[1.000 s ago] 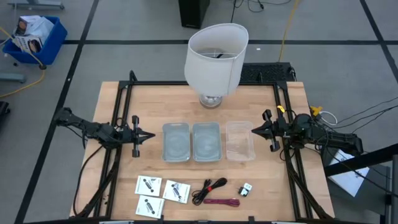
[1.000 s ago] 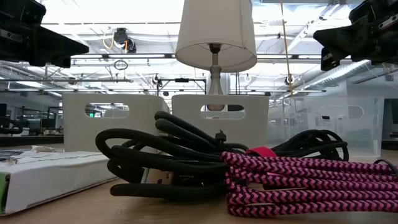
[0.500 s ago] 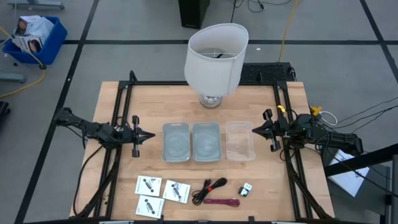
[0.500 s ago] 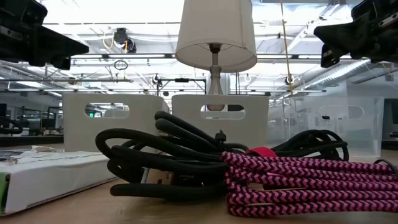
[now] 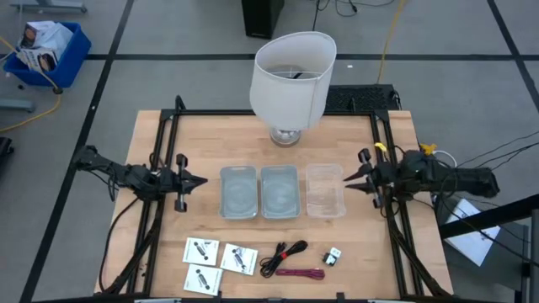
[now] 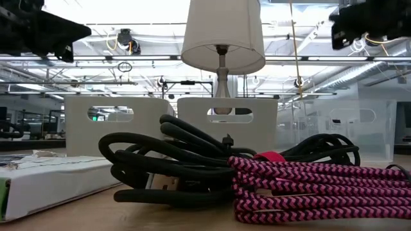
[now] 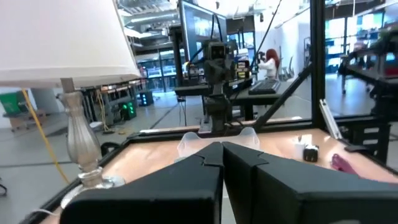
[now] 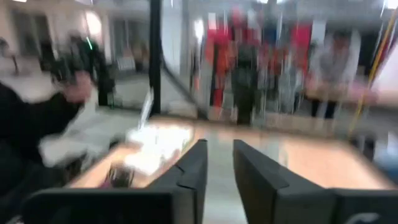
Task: Pick and place items into bin
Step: Put the white charger adapter into the transparent bin
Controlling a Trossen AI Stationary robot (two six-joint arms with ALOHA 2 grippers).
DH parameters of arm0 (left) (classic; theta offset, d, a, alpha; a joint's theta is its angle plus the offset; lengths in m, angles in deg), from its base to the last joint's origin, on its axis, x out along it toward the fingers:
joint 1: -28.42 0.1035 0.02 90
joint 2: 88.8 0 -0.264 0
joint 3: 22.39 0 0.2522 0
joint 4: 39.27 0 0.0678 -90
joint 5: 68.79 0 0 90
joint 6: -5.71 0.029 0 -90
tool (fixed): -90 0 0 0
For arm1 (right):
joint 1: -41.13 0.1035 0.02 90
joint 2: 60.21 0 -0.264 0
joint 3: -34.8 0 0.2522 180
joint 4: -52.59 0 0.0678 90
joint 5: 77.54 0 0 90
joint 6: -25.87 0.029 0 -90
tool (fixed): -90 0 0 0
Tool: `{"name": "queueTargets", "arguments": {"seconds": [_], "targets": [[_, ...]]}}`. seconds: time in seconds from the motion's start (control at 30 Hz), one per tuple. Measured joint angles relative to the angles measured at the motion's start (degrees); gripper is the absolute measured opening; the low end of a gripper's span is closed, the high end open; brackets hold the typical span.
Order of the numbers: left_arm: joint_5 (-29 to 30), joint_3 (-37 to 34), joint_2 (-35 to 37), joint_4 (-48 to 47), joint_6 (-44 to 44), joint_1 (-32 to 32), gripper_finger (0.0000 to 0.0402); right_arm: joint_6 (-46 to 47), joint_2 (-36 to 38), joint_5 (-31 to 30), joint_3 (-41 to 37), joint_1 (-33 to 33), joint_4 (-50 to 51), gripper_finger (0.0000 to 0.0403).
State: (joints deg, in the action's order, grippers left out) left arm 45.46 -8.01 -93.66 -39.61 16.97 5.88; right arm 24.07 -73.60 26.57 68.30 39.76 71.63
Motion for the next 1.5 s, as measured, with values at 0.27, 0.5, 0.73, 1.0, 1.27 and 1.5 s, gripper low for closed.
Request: {"name": "queueTargets", "arguments": {"seconds": [0.27,0.5,0.73,1.0,1.27,1.5], "targets": [[3.02,0.00,0.00,0.22,5.91,0.00,0.0008,2.85,-20.16,-5.19,11.27,13.16,5.19,0.0185],[5.51,0.00,0.00,0.36,6.21,0.00,0.0008,5.32,-34.67,-16.09,24.74,28.00,16.46,0.0238],[5.83,0.00,0.00,0.38,6.41,0.02,0.0008,5.25,-50.94,-31.56,39.52,41.78,26.98,0.0249],[5.89,0.00,0.00,0.36,6.47,0.02,0.0008,13.01,-64.50,-34.22,43.10,44.79,35.96,0.0249],[5.93,0.00,0.00,0.36,3.46,0.02,0.0008,16.23,-68.17,-27.40,43.12,46.57,38.34,0.0249],[5.95,0.00,0.00,0.30,3.84,0.02,0.0008,8.45,-70.73,-27.35,43.12,48.00,36.17,0.0249]]}}
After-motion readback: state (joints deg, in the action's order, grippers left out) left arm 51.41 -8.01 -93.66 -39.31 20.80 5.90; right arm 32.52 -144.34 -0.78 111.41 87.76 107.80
